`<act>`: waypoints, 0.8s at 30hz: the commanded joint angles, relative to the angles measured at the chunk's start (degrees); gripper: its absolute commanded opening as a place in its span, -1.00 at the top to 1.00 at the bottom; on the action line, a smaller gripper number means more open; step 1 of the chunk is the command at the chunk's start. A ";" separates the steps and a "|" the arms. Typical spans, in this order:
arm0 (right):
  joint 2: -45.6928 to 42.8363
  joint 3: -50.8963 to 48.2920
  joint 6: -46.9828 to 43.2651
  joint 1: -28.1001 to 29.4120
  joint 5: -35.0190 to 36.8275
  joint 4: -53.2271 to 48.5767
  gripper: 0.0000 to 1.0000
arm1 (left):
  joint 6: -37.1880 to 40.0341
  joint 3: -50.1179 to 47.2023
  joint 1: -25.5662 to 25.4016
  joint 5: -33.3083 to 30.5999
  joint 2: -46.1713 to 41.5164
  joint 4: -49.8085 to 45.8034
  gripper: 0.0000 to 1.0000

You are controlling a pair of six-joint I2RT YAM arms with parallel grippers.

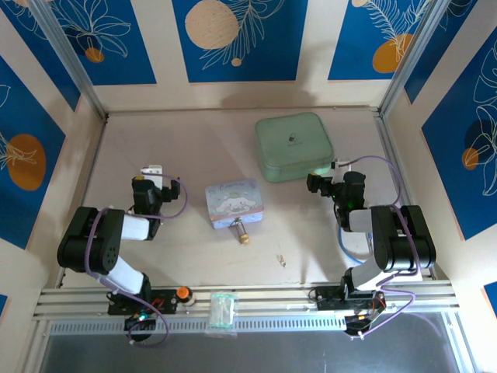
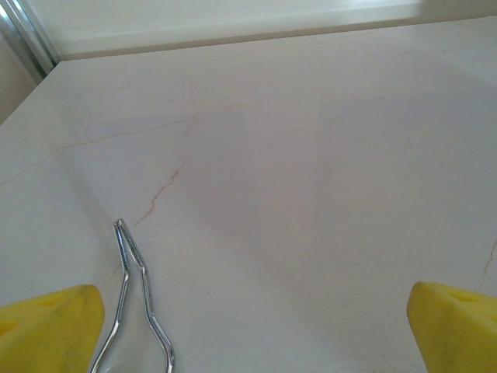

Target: Unlock the padlock with the key

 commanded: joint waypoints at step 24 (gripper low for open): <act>-4.27 3.08 -2.90 1.19 -0.81 -5.97 -0.98 | -0.56 -5.00 0.58 -3.35 -5.52 6.58 -0.99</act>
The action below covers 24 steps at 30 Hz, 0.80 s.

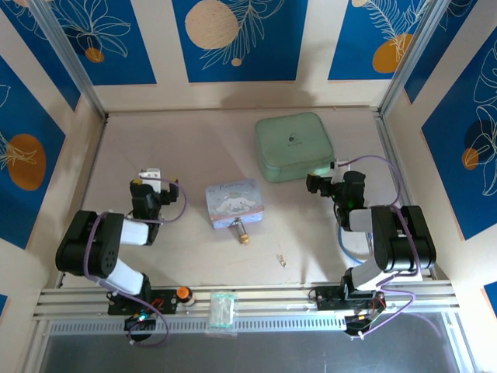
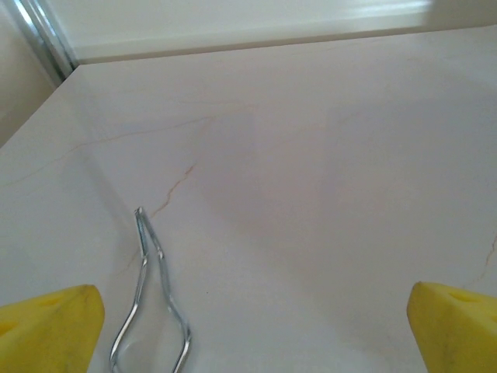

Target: Unlock the padlock with the key

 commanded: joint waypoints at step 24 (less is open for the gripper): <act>-31.63 16.45 20.43 9.28 -7.57 -64.64 -0.99 | -44.46 6.50 -0.75 25.34 -32.51 -33.55 -0.99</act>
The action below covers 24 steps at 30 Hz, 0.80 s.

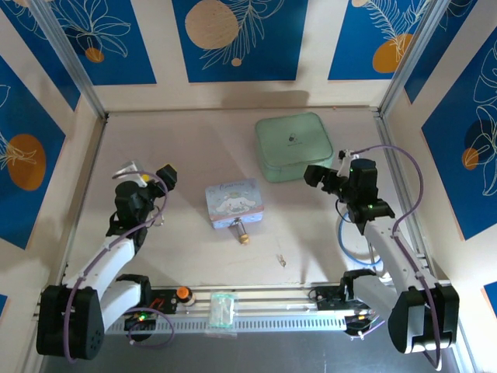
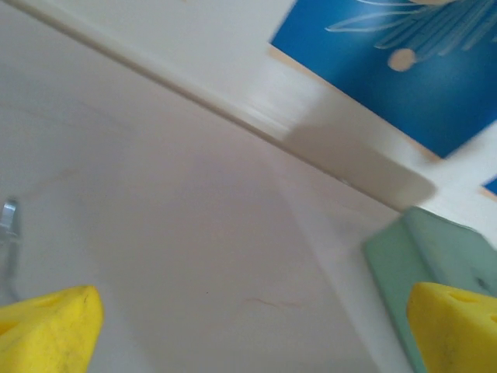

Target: Unlock the padlock with the key

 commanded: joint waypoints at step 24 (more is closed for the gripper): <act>2.29 -4.20 30.19 53.04 18.25 -31.78 -0.24 | -19.87 12.02 -44.01 -5.30 -1.87 -35.21 -0.99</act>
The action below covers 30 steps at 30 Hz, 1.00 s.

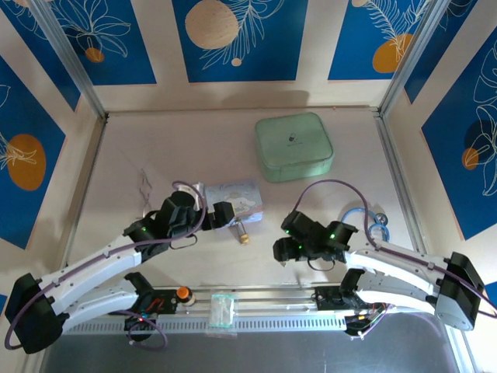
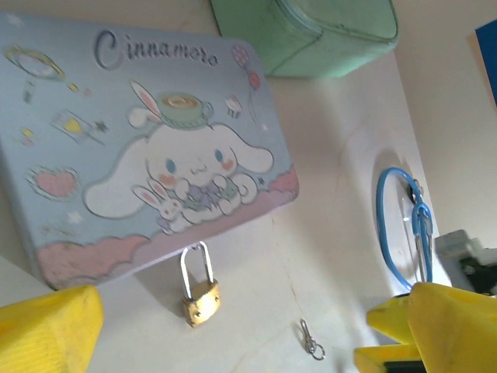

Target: Unlock the padlock with the key

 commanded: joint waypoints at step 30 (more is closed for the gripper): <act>18.47 -1.67 8.54 7.37 0.12 6.66 0.56 | -7.23 -2.02 -9.31 -7.78 6.15 5.01 -0.99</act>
